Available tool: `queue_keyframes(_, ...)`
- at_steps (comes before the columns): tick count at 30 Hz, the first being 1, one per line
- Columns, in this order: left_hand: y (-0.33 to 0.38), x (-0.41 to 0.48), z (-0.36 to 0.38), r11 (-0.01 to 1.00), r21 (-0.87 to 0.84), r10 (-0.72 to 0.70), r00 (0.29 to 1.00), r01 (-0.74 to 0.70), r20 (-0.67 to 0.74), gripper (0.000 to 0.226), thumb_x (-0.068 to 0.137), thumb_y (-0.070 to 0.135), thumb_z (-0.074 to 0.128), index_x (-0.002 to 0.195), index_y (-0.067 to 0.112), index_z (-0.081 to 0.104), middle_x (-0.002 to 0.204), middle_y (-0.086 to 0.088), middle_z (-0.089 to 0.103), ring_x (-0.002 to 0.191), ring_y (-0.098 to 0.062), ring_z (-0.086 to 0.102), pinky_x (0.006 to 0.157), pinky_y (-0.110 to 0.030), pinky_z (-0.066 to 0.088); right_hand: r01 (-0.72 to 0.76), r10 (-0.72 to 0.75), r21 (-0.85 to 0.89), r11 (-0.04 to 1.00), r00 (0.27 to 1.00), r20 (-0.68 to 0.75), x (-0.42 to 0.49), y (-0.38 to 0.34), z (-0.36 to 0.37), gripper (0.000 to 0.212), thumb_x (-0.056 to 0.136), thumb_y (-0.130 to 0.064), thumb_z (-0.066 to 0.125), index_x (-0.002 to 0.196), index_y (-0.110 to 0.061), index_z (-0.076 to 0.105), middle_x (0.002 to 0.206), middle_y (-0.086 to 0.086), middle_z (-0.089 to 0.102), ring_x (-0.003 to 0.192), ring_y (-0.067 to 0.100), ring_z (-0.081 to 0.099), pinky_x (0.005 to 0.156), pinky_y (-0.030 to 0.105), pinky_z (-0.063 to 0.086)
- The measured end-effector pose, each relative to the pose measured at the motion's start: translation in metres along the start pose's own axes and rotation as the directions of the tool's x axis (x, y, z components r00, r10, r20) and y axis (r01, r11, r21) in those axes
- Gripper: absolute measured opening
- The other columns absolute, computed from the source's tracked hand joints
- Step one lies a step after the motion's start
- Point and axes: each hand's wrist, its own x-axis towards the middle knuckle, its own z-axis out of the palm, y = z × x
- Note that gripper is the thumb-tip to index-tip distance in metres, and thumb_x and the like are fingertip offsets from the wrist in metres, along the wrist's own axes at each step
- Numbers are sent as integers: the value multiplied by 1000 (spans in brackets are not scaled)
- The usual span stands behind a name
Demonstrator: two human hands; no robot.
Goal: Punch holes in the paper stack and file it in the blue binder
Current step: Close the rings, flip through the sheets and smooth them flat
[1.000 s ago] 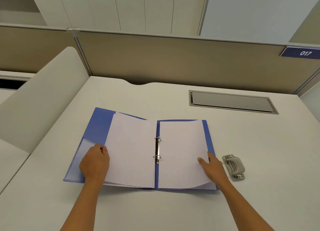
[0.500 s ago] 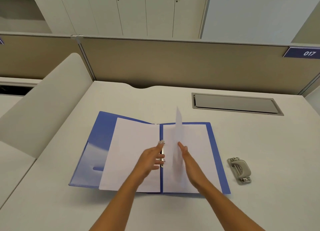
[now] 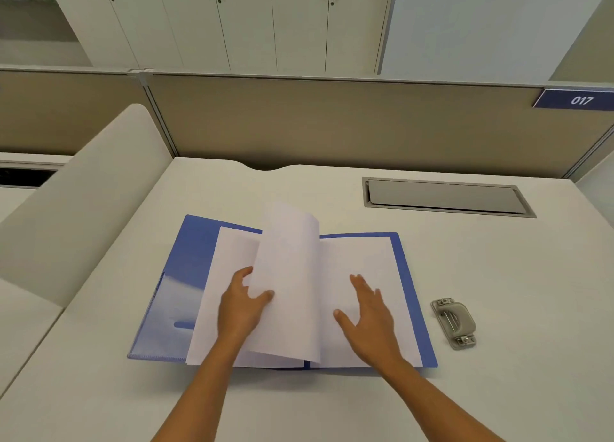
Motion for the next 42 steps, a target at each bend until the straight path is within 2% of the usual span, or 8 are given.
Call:
queue_keyframes(6, -20, 9, -31, 985, 159, -40, 990, 62, -137, 62, 84, 27, 71, 138, 20, 41, 129, -15, 59, 116, -34, 56, 93, -47, 47, -220, 258, -361, 906, 964, 60, 8, 42, -10, 95, 82, -65, 53, 152, -29, 0, 161, -1, -6, 148, 33, -2, 117, 49, 14)
queue_keyframes(10, -28, 8, -44, 964, 257, -13, 976, 70, -219, 59, 86, 25, 68, 138, 20, 40, 108, -12, 67, 97, -33, 62, 83, -47, 51, -343, 379, -318, 884, 923, 58, 7, 55, -16, 107, 72, -64, 65, 151, -26, 3, 159, 2, -1, 145, 30, 10, 112, 47, 28)
queue_keyframes(15, -31, 7, -46, 944, 322, 4, 969, 78, -249, 56, 89, 22, 64, 139, 18, 38, 106, -17, 66, 92, -36, 63, 78, -46, 53, -507, 526, -228, 831, 850, 25, 14, 55, -21, 117, 58, -58, 80, 146, -25, 10, 150, 2, 13, 131, 33, 27, 98, 50, 39)
queue_keyframes(23, -32, 9, -53, 924, 372, 49, 935, 90, -350, 48, 93, 14, 53, 140, 15, 40, 78, -18, 62, 64, -29, 54, 54, -34, 42, -531, 546, -187, 826, 837, 30, 18, 59, -19, 119, 55, -51, 85, 143, -17, 13, 140, 5, 18, 120, 36, 39, 91, 41, 43)
queue_keyframes(28, -38, 10, -59, 898, 429, 81, 924, 96, -375, 49, 93, 12, 53, 140, 16, 42, 71, -16, 59, 59, -27, 51, 51, -32, 37, -543, 553, -276, 793, 832, -50, 13, 52, -16, 110, 58, -55, 81, 140, -19, 17, 136, 4, 23, 118, 34, 36, 90, 43, 45)
queue_keyframes(30, -39, 8, -58, 900, 429, 94, 924, 80, -370, 48, 92, 12, 54, 139, 15, 42, 77, -16, 62, 64, -28, 55, 52, -34, 41, -527, 535, -260, 809, 844, -46, 13, 51, -15, 107, 61, -52, 80, 140, -17, 17, 135, 6, 23, 118, 35, 37, 91, 43, 48)
queue_keyframes(34, -38, 5, -49, 851, 525, 181, 925, 23, -334, 55, 87, 17, 64, 137, 10, 44, 118, -17, 59, 102, -36, 55, 79, -47, 47, -529, 537, -212, 822, 844, -25, 14, 49, -16, 108, 61, -46, 83, 140, -15, 17, 135, 9, 23, 118, 37, 40, 93, 43, 47)
queue_keyframes(42, -33, 0, -10, 856, 472, 333, 923, -210, -193, 44, 87, 31, 65, 128, 19, 56, 126, -6, 60, 118, -27, 49, 95, -43, 44, -532, 533, -87, 842, 846, -9, 18, 45, -20, 111, 60, -31, 87, 144, -16, 17, 141, 10, 38, 126, 37, 41, 101, 47, 37)
